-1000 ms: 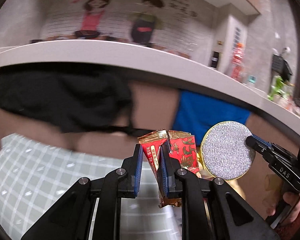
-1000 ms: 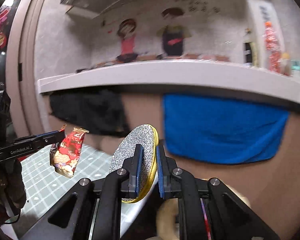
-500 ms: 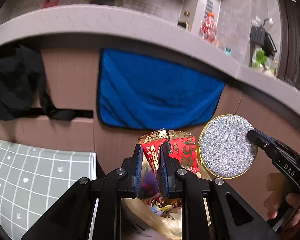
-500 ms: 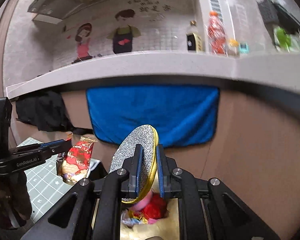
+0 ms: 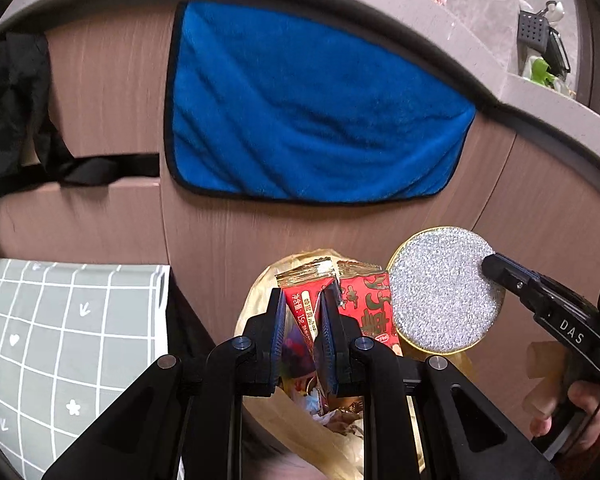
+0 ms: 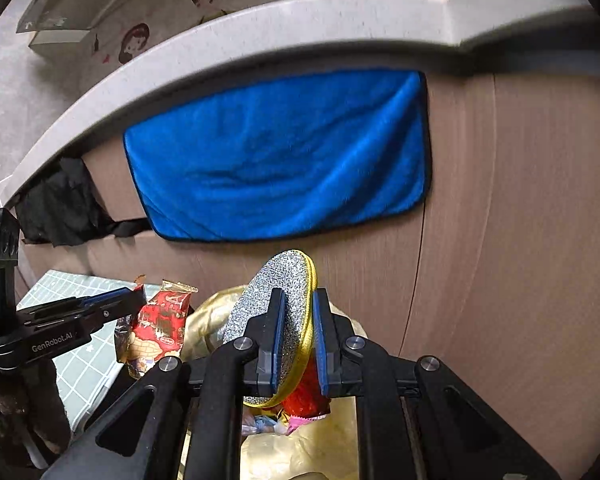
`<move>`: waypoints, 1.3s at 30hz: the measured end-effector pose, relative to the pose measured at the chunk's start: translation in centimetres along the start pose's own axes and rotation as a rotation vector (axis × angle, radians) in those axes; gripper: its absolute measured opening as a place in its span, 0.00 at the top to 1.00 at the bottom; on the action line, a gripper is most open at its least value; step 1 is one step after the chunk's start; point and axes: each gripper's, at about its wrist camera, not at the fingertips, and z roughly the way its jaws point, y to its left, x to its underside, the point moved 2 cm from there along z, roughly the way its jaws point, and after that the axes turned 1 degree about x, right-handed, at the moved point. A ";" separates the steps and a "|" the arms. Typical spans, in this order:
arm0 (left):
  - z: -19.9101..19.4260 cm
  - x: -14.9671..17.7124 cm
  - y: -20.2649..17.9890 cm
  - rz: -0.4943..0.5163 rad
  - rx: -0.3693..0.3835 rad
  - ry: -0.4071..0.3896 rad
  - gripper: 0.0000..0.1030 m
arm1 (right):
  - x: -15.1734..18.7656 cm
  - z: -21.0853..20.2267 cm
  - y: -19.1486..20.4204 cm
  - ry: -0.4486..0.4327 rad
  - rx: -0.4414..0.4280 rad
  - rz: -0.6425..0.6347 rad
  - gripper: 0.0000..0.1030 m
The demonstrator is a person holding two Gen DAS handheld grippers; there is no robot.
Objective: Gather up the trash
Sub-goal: 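Carry the red wrappers and glittery pad over the bin with both grippers, then open both grippers to drop the wrappers and glittery pad into the bin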
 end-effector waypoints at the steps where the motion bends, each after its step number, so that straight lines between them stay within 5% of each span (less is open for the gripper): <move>1: 0.3 0.1 0.1 -0.002 0.001 0.004 0.82 | 0.1 0.3 0.0 0.007 0.001 0.001 0.88; 24: 4.8 2.4 0.9 -0.037 0.030 0.128 0.82 | 3.7 5.1 -0.6 0.152 0.013 0.053 0.86; 25: 4.8 2.3 0.9 -0.043 0.046 0.129 0.78 | 3.8 5.2 -0.6 0.157 0.011 0.056 0.84; 27: 4.9 2.4 1.0 -0.047 0.059 0.144 0.56 | 4.0 5.3 -0.6 0.166 0.005 0.069 0.82; 28: 5.0 2.4 1.0 -0.049 0.062 0.152 0.34 | 4.1 5.3 -0.5 0.170 0.001 0.070 0.79; 29: 4.9 2.4 1.1 -0.056 0.067 0.152 0.28 | 4.1 5.3 -0.4 0.170 0.004 0.069 0.72; 39: -0.8 2.3 2.7 -0.086 -0.039 0.077 0.28 | 3.8 0.8 0.8 0.115 0.026 0.071 0.53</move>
